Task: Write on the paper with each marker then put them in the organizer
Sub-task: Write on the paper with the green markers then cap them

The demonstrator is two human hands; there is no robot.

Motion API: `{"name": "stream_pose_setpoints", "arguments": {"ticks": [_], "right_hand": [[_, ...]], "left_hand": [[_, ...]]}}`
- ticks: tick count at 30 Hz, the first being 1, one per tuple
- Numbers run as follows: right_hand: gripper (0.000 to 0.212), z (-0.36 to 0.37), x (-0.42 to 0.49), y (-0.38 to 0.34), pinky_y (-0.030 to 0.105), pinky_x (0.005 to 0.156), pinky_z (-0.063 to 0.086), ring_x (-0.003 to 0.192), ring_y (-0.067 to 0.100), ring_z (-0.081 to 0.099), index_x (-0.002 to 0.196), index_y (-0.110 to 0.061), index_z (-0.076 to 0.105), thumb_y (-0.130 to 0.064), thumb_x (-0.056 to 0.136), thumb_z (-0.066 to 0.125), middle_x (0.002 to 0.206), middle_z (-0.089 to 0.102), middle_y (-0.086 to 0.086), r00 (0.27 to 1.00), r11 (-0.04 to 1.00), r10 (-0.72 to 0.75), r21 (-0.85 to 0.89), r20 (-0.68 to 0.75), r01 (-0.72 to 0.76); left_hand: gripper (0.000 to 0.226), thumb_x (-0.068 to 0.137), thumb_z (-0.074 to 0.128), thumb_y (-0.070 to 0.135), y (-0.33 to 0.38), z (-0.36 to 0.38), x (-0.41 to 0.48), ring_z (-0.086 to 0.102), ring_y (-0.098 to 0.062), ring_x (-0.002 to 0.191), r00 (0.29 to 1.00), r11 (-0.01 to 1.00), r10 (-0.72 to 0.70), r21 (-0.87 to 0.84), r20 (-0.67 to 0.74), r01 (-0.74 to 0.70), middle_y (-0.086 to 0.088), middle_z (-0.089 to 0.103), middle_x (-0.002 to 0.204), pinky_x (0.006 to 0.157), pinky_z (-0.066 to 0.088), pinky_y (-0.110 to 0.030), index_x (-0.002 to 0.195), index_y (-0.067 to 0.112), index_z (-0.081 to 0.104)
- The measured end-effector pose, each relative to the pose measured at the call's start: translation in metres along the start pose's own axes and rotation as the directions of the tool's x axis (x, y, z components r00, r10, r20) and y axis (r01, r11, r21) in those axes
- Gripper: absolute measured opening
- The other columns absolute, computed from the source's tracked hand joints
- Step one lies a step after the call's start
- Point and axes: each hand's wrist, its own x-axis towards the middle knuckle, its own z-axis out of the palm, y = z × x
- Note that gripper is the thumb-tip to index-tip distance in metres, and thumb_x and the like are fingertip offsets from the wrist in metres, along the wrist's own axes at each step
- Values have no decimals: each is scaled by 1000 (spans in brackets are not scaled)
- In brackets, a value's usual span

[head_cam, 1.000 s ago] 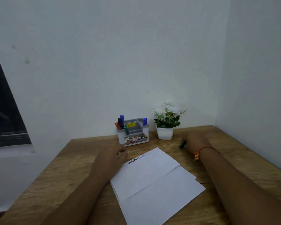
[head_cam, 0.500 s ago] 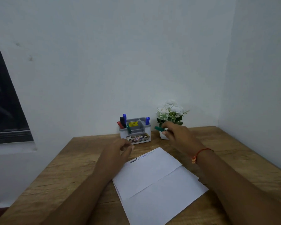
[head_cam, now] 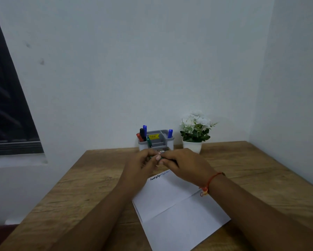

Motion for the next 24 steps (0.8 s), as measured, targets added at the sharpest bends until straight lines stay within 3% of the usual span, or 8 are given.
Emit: {"name": "stream_pose_setpoints", "arguments": {"ticks": [3,5,9,12,14,18,24], "right_hand": [[33,2,1,-2,26,63,45,85,10,63,123,-32,69,-46,102,47,100,74,-6,1000,1000,10,10,9,-10],[34,5,2,-2,34,71,53,87,13,64,122,-27,69,-45,102,48,101,74,-3,999,998,26,59,31,-28],[24,6,-1,5,38,78,54,87,19,64,122,-18,56,-32,105,47,97,72,4,984,979,156,123,80,-165],[14,4,-4,21,33,74,52,82,17,65,118,-22,47,-22,105,45,93,72,3,970,951,236,191,58,-243],[15,2,-4,29,29,70,52,76,11,62,109,-28,49,-16,104,41,90,70,-1,957,906,288,312,42,-286],[28,6,-3,31,12,50,41,62,8,54,98,-21,58,-2,103,38,82,64,0,901,746,431,539,58,-391],[26,9,-1,27,22,52,46,64,9,59,108,-14,66,-7,104,41,87,67,1,823,586,551,640,136,-497]], "left_hand": [[10,92,63,24,-2,-4,0,66,-5,72,999,999,-32,-22,-11,32,10,71,77,67,55,-22,89,30,70],[9,90,66,23,-3,-4,1,67,-5,73,997,995,-75,-63,-27,74,7,72,77,68,55,-24,87,29,71],[4,87,69,26,-13,-10,6,67,-16,86,984,992,-128,-20,-128,126,5,71,88,76,57,-36,88,30,69],[7,86,71,22,-21,-18,9,62,-12,83,962,985,-160,31,-220,170,2,68,89,68,54,-27,90,24,66],[8,85,72,17,-24,-21,10,57,-5,76,949,974,-189,71,-251,213,4,65,86,60,46,-16,88,18,64],[11,82,74,16,-37,-28,10,57,-1,81,957,937,-212,237,-201,257,9,65,87,66,42,-16,85,21,65],[16,81,76,21,-55,-35,11,56,-4,83,950,838,-298,453,-89,305,4,67,91,65,40,-16,96,20,70]]}}
